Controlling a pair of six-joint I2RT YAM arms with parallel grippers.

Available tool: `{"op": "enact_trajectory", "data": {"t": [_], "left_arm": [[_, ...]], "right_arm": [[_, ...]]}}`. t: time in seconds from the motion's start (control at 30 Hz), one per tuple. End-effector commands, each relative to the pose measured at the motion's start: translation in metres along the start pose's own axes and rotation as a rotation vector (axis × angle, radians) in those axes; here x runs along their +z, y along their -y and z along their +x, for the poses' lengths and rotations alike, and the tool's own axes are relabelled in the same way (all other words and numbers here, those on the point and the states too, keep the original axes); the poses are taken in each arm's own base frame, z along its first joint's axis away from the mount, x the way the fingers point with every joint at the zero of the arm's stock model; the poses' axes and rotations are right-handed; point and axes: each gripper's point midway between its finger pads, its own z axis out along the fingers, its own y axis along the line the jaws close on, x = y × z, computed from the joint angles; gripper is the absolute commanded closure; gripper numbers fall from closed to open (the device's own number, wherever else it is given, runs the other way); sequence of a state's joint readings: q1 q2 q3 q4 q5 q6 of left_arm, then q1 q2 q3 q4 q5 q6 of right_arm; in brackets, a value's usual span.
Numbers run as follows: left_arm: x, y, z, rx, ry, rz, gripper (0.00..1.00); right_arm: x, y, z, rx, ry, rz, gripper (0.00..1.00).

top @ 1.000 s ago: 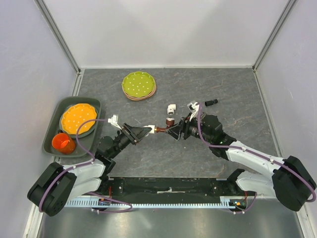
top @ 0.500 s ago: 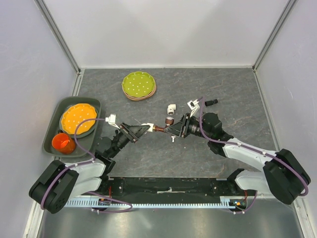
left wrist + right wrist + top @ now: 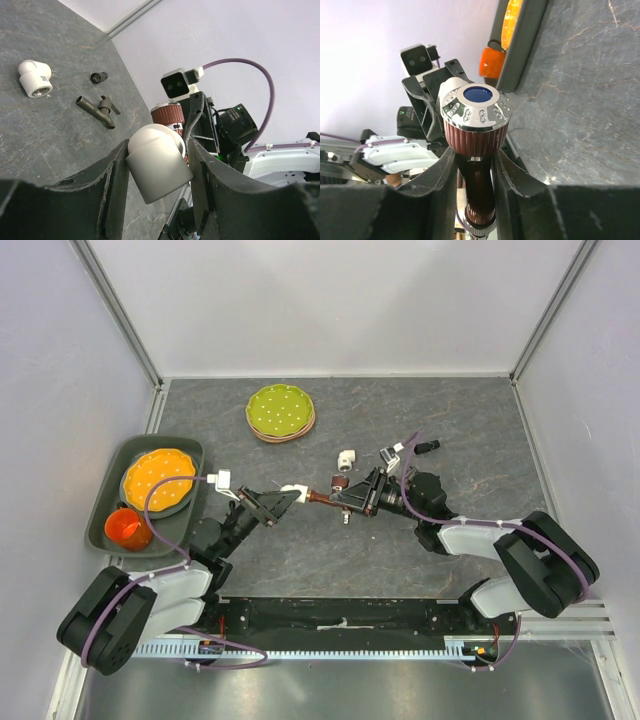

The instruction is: Install the water faucets

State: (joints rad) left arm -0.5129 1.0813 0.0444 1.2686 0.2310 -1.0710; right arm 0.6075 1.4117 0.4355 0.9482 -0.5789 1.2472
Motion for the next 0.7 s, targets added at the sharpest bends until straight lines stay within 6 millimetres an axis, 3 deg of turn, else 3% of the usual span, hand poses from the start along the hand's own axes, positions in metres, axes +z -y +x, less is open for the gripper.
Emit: {"op": "enact_trajectory", "data": {"t": [0.0, 0.13, 0.23, 0.33, 0.37, 0.53, 0.67], "left_arm": [[-0.018, 0.063, -0.004, 0.106, 0.024, 0.292, 0.98], [-0.020, 0.050, -0.005, 0.066, 0.047, 0.230, 0.98], [-0.022, 0.036, -0.011, 0.013, 0.095, 0.162, 0.98], [-0.022, 0.031, -0.014, -0.026, 0.112, 0.132, 0.98], [-0.021, 0.026, -0.012, -0.036, 0.106, 0.108, 0.98], [-0.023, 0.018, -0.018, -0.093, 0.146, 0.065, 0.98], [-0.021, 0.012, -0.018, -0.157, 0.149, 0.023, 0.98]], "right_arm": [[-0.001, -0.052, -0.006, 0.024, 0.014, -0.198, 1.00], [-0.003, -0.048, -0.010, 0.016, 0.041, -0.178, 0.84], [-0.005, -0.039, -0.012, -0.017, 0.061, -0.135, 0.47], [-0.005, -0.027, -0.014, -0.074, 0.080, -0.060, 0.26], [-0.008, -0.032, -0.017, -0.100, 0.097, -0.056, 0.23], [-0.018, -0.008, -0.031, -0.244, 0.168, 0.126, 0.07], [-0.034, 0.006, -0.048, -0.368, 0.247, 0.267, 0.04]]}}
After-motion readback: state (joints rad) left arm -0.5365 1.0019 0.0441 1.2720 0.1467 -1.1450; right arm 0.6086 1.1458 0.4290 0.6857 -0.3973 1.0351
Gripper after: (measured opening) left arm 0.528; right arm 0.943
